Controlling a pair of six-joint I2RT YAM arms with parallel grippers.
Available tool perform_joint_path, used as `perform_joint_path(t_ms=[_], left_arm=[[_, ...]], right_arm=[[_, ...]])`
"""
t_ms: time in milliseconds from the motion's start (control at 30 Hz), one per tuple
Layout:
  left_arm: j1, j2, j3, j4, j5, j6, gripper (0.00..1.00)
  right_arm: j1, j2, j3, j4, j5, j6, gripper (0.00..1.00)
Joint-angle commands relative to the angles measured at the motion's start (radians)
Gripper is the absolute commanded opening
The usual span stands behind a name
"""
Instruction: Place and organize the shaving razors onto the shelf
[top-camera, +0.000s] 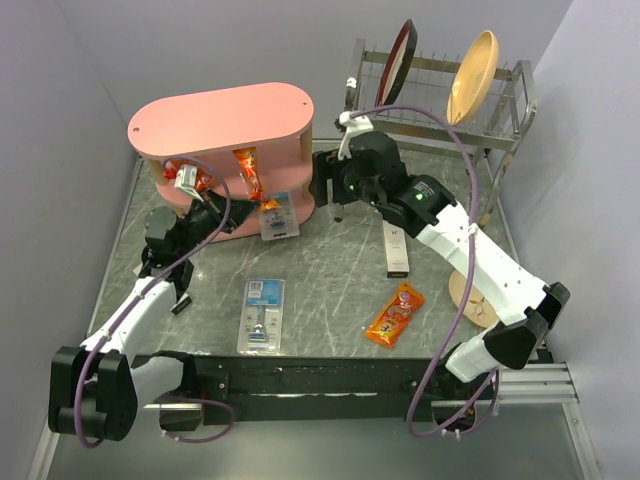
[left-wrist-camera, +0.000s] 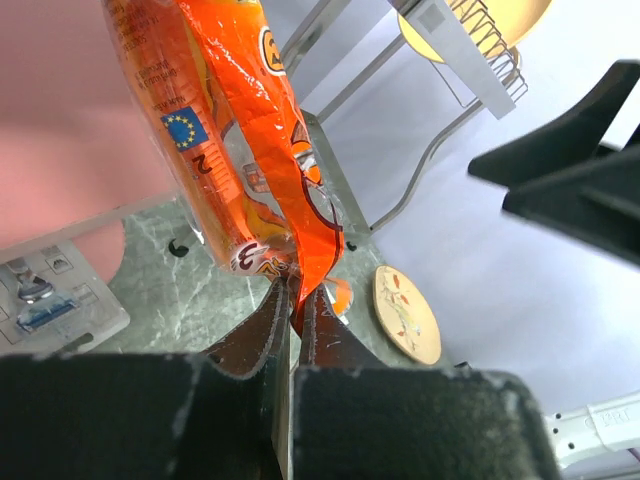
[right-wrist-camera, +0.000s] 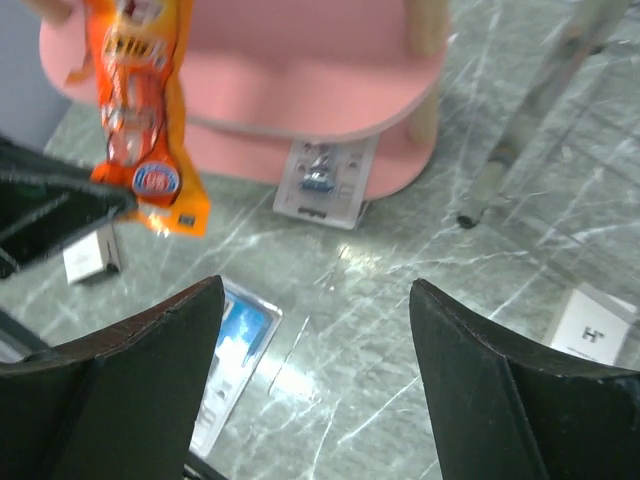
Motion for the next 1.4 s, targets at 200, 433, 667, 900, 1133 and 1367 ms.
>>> perform_joint_path(t_ms=[200,433,667,900,1133,1367], left_arm=[[0.008,-0.005,0.007,0.021,-0.066,-0.066,0.01],[0.047,0.021,0.018,0.010,-0.092,-0.067,0.01],[0.048,0.086,0.049,0.003,-0.087,-0.073,0.04],[0.048,0.127,0.067,0.018,-0.101,-0.084,0.04],[0.050,0.144,0.090,-0.014,-0.095,-0.075,0.06],[0.050,0.185,0.121,-0.005,-0.084,-0.093,0.07]], right_arm=[[-0.041,0.053,-0.034,0.031,-0.330,-0.071,0.82],[-0.147,0.118,-0.097,0.197,-0.769,0.033,0.76],[-0.153,0.155,-0.162,0.430,-0.869,0.195,0.75],[-0.161,0.233,-0.182,0.639,-0.901,0.441,0.75],[-0.155,0.316,-0.156,0.593,-0.809,0.605,0.70],[-0.150,0.373,-0.134,0.633,-0.773,0.745,0.66]])
